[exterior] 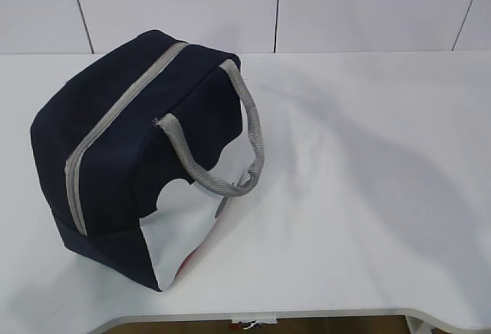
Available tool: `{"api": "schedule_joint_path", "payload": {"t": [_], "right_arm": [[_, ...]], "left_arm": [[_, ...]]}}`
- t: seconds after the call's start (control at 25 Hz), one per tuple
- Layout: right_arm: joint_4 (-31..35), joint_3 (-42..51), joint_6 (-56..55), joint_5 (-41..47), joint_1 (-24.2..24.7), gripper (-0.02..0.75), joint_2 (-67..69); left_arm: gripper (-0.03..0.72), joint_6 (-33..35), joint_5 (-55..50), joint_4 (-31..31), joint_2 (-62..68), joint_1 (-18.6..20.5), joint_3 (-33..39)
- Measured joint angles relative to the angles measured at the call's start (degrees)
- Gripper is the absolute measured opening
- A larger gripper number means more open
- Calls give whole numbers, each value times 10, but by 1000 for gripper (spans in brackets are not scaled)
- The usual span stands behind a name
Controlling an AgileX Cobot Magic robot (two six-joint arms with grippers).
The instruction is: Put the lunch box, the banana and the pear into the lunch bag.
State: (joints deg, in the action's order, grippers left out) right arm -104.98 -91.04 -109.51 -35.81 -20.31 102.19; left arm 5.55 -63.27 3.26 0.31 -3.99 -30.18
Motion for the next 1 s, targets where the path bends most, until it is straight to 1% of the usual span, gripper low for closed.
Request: {"api": "schedule_joint_path", "payload": {"t": [0.16, 0.32, 0.64, 0.72, 0.84, 1.0], "right_arm": [[0, 0, 0, 5, 1, 366, 0], [0, 0, 0, 6, 13, 366, 0], [0, 4, -2, 18, 81, 366, -4], [0, 23, -3, 66, 86, 366, -17], [0, 69, -5, 168, 86, 366, -50], [0, 150, -5, 258, 86, 366, -99]], "left_arm": [[243, 0, 0, 0, 0, 0, 0], [243, 0, 0, 0, 0, 0, 0], [243, 0, 0, 0, 0, 0, 0], [243, 0, 0, 0, 0, 0, 0], [243, 0, 0, 0, 0, 0, 0], [243, 0, 0, 0, 0, 0, 0]]}}
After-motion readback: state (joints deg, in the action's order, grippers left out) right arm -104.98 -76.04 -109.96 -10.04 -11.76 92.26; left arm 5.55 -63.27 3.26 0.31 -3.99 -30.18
